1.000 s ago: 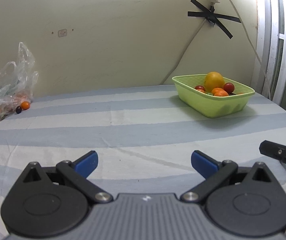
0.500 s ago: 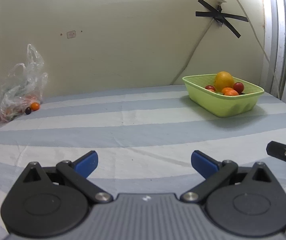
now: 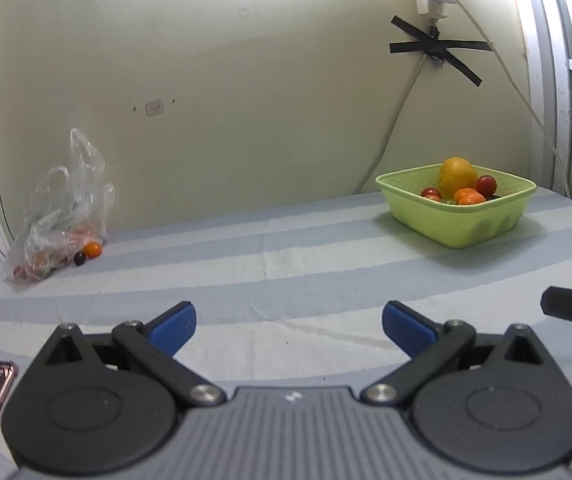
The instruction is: Organize fruits
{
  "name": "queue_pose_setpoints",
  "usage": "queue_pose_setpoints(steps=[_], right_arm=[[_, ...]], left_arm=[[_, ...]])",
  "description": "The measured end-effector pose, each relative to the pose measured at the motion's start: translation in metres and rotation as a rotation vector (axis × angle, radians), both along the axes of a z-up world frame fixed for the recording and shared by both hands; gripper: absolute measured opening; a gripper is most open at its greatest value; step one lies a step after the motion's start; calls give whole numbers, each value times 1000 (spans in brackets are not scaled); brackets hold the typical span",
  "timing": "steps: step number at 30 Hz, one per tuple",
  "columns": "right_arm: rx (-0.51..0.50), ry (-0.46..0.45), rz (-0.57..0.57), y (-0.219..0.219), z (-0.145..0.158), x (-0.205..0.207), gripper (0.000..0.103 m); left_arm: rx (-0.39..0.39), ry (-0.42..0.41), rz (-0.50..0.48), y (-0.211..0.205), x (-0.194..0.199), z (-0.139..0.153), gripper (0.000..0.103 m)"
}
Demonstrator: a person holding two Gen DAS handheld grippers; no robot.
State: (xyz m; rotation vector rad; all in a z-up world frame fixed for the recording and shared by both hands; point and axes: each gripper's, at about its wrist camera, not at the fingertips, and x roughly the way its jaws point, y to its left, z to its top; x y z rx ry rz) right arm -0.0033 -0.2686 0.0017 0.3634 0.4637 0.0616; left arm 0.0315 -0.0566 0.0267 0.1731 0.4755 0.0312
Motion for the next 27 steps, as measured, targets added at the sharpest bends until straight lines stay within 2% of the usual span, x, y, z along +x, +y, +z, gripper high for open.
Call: queue_pose_setpoints(steps=[12,23,27], right_arm=[[12,2,4,-2,0,1,80],[13,4,5,-3,-1,1,81],[15,5,5,-3,-1,1,81]], left_arm=[[19,-7,-14,-2,-2,0,103],[-18,53,-63,-5,-4,-3,103],[-5,85,-62,-8,-4,-4,103]])
